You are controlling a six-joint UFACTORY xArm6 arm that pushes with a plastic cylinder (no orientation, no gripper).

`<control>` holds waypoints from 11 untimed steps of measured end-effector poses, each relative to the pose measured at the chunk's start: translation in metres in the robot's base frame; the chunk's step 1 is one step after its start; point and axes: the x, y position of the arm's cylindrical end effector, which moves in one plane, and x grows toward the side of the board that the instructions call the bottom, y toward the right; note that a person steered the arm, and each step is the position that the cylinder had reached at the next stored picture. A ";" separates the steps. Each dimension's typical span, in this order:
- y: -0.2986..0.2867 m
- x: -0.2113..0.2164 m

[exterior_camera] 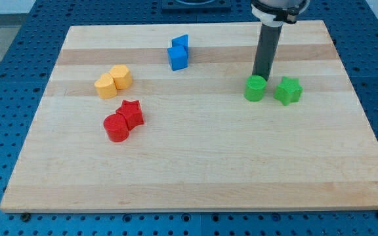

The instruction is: Move the green star parallel to the right of the green circle

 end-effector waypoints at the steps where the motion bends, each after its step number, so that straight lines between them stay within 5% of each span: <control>1: 0.002 -0.018; 2: -0.048 -0.016; 3: -0.122 0.028; 4: -0.128 0.085; 5: -0.046 0.110; 6: 0.025 0.078; 10: 0.131 0.054; 11: 0.114 0.051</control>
